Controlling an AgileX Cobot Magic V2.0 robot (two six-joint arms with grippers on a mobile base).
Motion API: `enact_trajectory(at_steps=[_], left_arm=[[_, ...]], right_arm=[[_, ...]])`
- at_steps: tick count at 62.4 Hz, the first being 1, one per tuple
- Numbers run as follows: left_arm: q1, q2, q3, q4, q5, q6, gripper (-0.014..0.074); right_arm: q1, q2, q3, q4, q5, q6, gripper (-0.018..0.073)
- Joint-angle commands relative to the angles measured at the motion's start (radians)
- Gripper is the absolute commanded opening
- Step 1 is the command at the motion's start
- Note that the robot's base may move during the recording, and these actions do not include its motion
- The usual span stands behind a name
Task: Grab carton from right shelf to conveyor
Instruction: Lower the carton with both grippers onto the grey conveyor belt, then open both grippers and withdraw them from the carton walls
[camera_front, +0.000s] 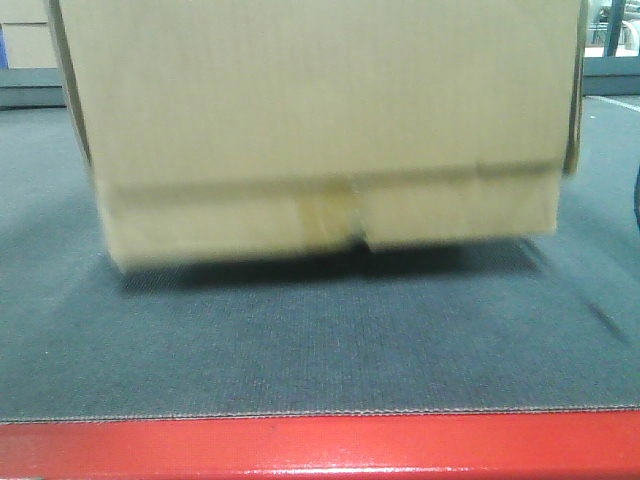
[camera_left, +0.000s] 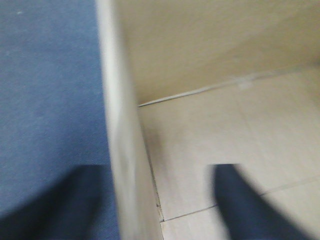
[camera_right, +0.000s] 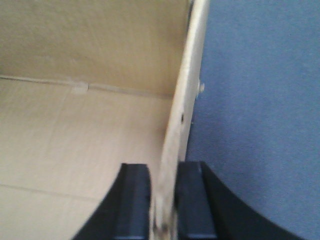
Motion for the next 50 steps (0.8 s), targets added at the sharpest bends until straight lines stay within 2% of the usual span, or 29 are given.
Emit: enact_trajectory(at_steps=[1,3,5,8,27,31,36,43,44,46,47,50], left_arm=[[0.000,-0.011,-0.005,0.000,-0.032,0.003,0.0596],[0.000,-0.015,-0.005,0.000,-0.034,0.003,0.0624],[0.000,-0.018,-0.007,0.000,-0.034,0.003,0.0613],[0.000,-0.029,-0.007,0.000,-0.030,0.003,0.0602],[0.000,-0.201,-0.007,0.002,0.062,0.003,0.0578],[0.002,-0.248,-0.007,0.023,0.095,0.003,0.0524],[0.002,-0.302,-0.003,0.074,0.141,0.013,0.0374],[0.006,-0.385,0.051,0.134,0.156,0.031,0.0124],[0.011,-0.401,0.071,0.134,0.156,0.031,0.0052],[0.018,-0.428,0.102,0.132,0.151,0.031,-0.0032],[0.023,-0.446,0.116,0.131,0.144,0.031,-0.0046],[0.039,-0.491,0.173,0.129,0.119,0.031,-0.0006]], right_arm=[[0.000,-0.006,-0.009,0.001,-0.034,-0.010,0.0319],[0.000,-0.008,-0.009,-0.001,-0.036,-0.010,0.0400],[0.000,-0.010,-0.009,-0.003,-0.036,-0.010,0.0497],[0.000,-0.014,-0.009,-0.003,-0.033,-0.010,0.0580],[0.000,-0.141,-0.009,-0.003,0.007,-0.010,0.0561],[0.000,-0.178,-0.009,-0.003,0.012,-0.010,0.0517],[0.000,-0.232,-0.009,-0.003,0.039,-0.010,0.0400],[-0.012,-0.289,-0.009,-0.037,0.099,-0.010,0.0138],[-0.014,-0.298,-0.009,-0.051,0.108,-0.010,0.0088],[-0.026,-0.313,-0.004,-0.051,0.128,-0.010,0.0010],[-0.034,-0.323,0.002,-0.051,0.136,-0.010,-0.0032],[-0.054,-0.348,0.026,-0.057,0.140,-0.010,-0.0085]])
